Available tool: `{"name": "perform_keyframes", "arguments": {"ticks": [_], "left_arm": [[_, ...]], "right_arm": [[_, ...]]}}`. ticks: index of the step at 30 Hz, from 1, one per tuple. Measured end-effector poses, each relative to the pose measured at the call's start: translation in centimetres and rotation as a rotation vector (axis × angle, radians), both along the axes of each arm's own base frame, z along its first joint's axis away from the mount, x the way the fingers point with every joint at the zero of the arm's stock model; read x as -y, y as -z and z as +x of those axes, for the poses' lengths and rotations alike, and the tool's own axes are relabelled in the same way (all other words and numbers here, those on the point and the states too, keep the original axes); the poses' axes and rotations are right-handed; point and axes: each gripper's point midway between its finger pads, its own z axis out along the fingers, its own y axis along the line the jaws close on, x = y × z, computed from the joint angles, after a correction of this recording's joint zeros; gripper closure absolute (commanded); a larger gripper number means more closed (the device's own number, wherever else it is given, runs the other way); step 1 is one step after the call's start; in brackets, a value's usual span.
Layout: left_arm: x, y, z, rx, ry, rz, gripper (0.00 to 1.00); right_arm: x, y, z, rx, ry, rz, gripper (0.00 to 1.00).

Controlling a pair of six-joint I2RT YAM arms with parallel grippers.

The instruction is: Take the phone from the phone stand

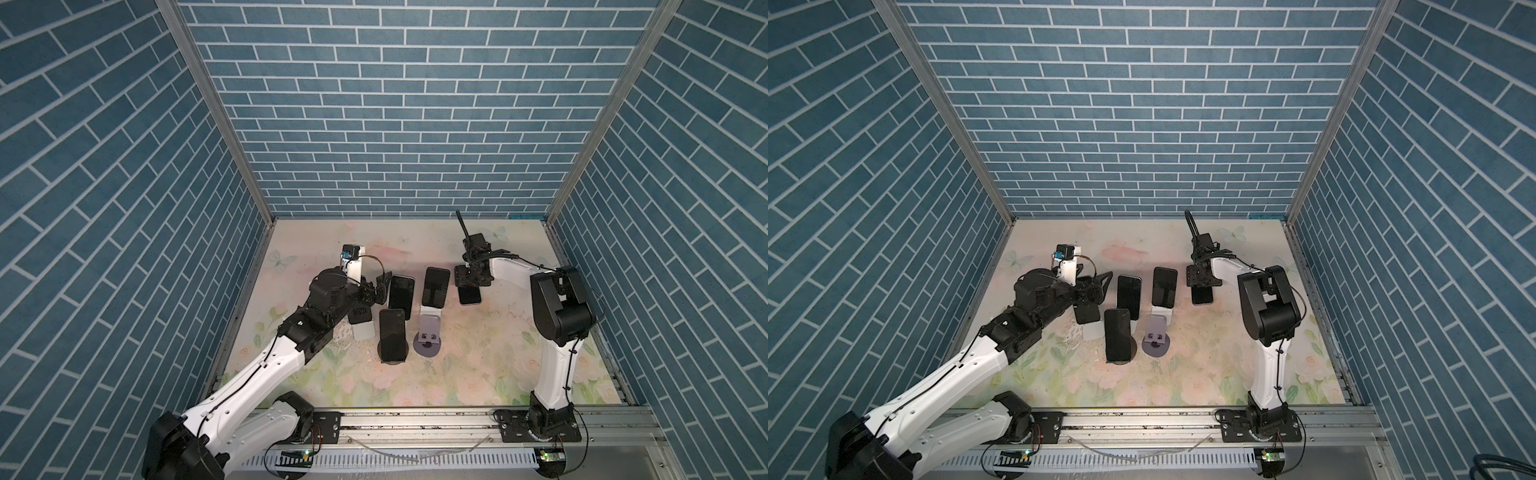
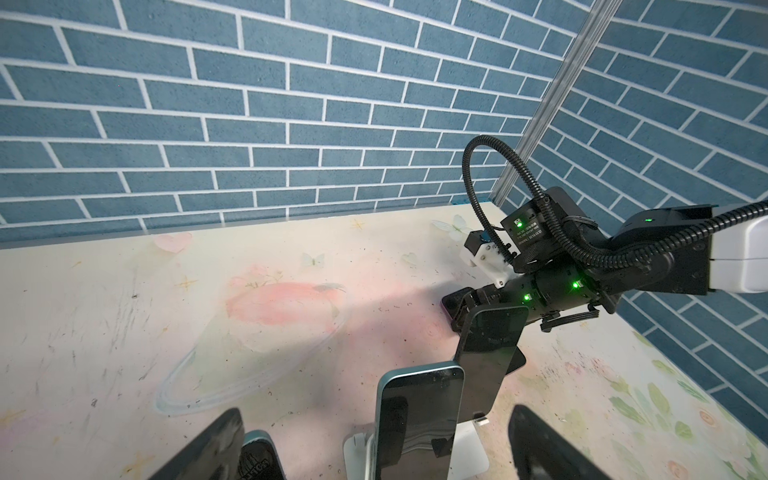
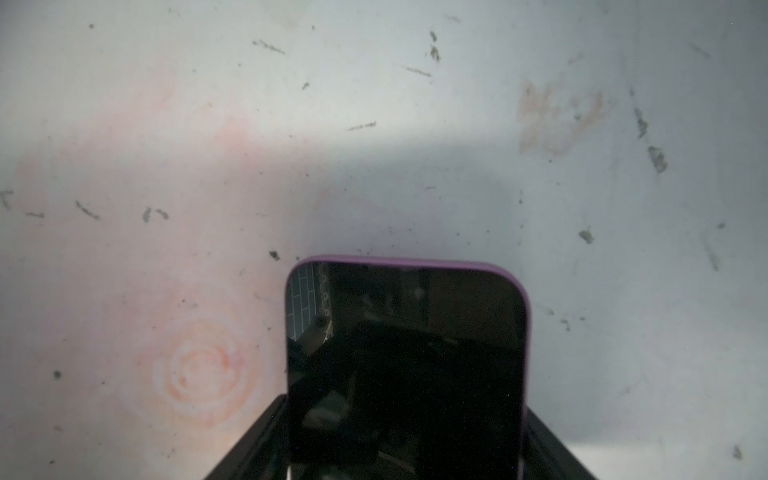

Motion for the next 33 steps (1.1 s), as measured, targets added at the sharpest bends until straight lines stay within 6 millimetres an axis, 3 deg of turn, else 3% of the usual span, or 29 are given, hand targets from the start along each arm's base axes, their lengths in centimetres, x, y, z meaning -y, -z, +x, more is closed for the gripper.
{"name": "perform_keyframes", "arguments": {"ticks": [33], "left_arm": [[-0.23, 0.16, 0.11, 0.003, -0.012, 0.012, 0.0]], "right_arm": [[-0.03, 0.04, 0.14, 0.005, 0.0, 0.001, 0.21]]}}
